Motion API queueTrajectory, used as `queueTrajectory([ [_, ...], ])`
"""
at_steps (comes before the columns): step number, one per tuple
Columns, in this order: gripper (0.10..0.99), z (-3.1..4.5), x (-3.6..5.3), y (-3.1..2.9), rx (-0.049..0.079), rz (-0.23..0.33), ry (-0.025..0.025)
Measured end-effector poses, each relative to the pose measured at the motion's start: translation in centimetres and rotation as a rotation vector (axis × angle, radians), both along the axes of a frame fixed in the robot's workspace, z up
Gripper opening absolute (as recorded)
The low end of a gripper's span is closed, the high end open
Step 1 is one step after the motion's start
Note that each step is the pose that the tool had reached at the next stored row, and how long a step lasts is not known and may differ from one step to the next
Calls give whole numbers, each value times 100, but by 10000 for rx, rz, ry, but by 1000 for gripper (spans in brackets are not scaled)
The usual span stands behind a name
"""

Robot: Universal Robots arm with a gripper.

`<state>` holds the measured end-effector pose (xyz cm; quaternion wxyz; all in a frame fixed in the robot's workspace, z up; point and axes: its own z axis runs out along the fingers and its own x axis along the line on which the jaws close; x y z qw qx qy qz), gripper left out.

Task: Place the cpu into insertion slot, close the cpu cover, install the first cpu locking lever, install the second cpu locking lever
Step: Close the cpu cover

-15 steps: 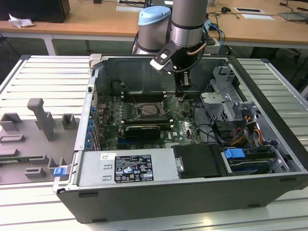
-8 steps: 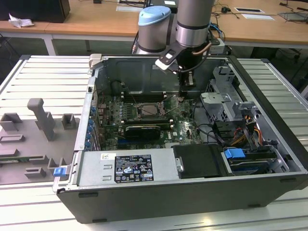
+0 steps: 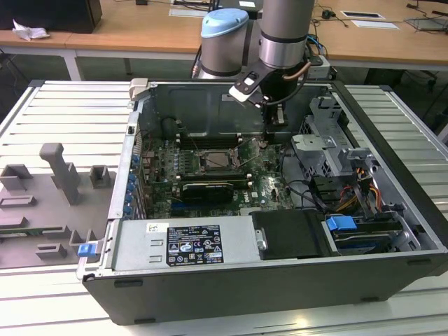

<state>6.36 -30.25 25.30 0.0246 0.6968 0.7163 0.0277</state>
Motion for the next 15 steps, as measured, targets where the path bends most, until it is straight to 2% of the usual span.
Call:
queueTrajectory([
  [10,106,-1,24,0,0,35,0],
  [15,106,-42,25,-85,2,36,0],
])
